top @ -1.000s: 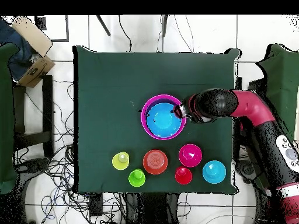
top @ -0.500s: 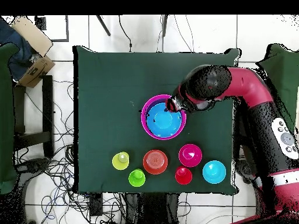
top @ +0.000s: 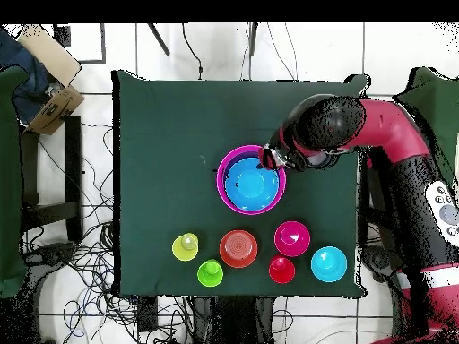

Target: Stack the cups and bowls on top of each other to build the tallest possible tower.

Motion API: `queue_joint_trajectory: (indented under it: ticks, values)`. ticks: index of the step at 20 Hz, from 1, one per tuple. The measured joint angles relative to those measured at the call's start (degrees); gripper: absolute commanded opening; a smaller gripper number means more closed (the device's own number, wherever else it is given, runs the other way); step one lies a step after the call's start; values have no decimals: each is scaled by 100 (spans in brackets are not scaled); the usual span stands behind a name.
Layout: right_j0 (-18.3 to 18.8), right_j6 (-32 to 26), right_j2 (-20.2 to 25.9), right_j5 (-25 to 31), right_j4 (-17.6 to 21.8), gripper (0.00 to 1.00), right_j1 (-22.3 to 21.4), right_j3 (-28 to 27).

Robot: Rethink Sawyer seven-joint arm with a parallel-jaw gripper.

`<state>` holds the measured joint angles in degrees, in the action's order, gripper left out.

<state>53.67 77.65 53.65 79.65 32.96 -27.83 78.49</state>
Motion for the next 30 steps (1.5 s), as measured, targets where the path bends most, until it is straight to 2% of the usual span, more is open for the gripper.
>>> queue_joint_trajectory:
  ticks: [8, 17, 18, 22, 30]
  values:
    - [340, 0, -14, -97, 1, 100, -181, 406]
    - [897, 0, 38, -109, -1, 100, -712, 1190]
    - [1045, 0, 49, -108, -1, 100, -841, 1343]
    - [1284, 0, 73, -108, -2, 100, -1038, 1555]
    - [1847, 0, 209, -248, -1, 100, -1201, 1929]
